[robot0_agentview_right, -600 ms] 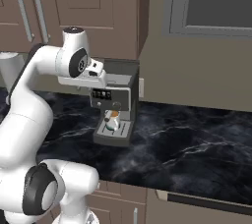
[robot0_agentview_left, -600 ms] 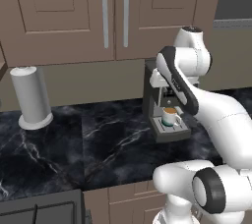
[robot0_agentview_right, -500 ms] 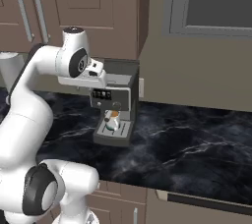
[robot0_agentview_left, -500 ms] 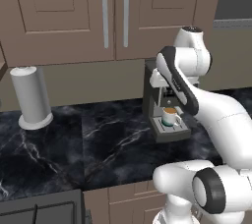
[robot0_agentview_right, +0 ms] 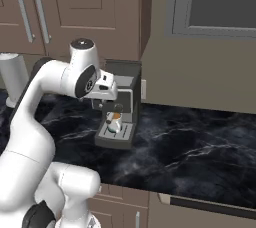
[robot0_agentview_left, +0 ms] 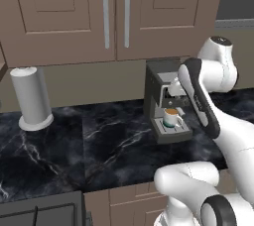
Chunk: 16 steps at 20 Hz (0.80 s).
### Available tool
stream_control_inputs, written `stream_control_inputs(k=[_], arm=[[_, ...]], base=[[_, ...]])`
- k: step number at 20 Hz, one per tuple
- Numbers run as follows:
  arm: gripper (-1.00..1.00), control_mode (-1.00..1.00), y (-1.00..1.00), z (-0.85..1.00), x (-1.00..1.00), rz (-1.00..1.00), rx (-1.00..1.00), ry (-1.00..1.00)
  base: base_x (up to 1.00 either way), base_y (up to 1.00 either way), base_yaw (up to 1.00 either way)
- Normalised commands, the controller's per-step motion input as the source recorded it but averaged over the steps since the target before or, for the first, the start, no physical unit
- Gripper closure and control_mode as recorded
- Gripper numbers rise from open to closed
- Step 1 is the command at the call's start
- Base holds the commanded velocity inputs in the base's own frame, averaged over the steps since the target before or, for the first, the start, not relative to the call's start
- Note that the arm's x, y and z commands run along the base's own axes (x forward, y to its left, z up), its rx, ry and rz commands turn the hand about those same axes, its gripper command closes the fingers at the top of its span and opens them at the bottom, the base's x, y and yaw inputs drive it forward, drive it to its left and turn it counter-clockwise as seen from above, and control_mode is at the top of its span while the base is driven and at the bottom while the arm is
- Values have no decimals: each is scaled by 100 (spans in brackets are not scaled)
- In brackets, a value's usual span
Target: Pick up the brewed coffee from the coffee machine and place it next to the breakfast plate on the dining counter.
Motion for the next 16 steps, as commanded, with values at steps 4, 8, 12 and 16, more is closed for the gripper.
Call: stream_control_inputs(k=[4, 8, 12, 16], arm=[[-100, -100, -55, -40, -12, 16, 2, -27], [-100, -100, -42, -45, 0, 23, 1, -19], [-100, -100, -43, -38, 0, 20, 7, -16], [-100, -100, -31, -37, 0, 27, 12, -10]], base=[[0, 0, 0], [0, 0, 0], [0, 0, 0], [0, 0, 0]])
